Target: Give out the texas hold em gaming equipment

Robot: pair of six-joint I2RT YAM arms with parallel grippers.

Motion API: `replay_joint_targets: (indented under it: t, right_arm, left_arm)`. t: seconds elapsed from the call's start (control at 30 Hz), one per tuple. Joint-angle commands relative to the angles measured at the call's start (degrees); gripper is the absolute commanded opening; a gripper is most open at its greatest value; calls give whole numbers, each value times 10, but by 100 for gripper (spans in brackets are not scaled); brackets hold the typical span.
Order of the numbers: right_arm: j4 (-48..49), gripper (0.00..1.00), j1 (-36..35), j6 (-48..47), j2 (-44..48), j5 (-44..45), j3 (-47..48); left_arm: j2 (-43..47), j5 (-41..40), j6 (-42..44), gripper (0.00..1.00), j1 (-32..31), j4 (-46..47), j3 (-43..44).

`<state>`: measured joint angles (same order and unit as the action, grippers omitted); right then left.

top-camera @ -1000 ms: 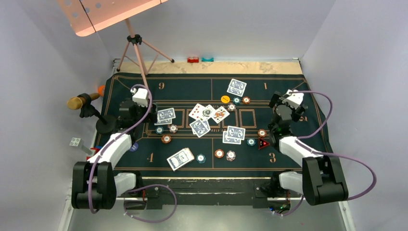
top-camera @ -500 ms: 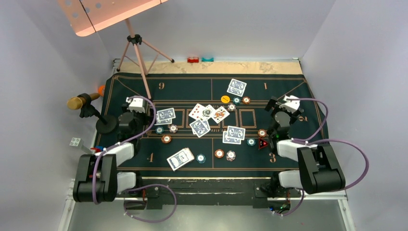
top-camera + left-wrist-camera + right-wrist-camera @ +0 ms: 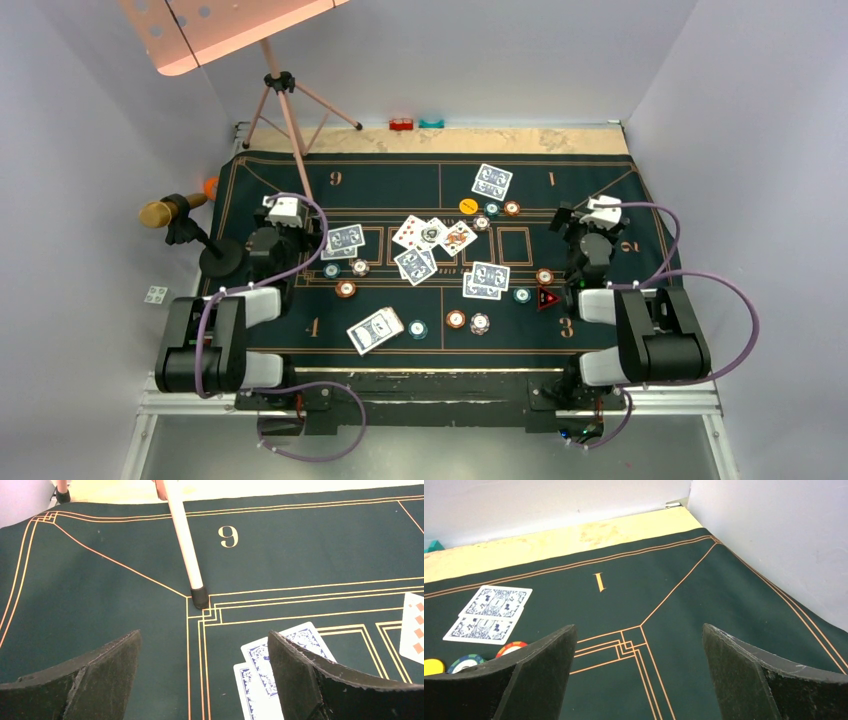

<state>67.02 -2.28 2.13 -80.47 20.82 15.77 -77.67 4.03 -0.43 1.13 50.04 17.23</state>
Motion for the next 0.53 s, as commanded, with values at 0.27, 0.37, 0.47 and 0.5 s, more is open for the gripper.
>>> replay_joint_targets:
  t: [0.27,0.37,0.47,0.5]
  right_arm:
    - [13,99,1,2,11,-24,10]
    - [13,99,1,2,11,-24,10]
    - [13,99,1,2,11,-24,10]
    - [13,99,1,2,11,-24,10]
  left_arm:
    - [2,-7,-9,100,4,13,15]
    - [0,-9,-9,100,4,8,18]
    - [0,-13,-8,100,2,6,18]
    - [1,-13,-7,100,2,7,17]
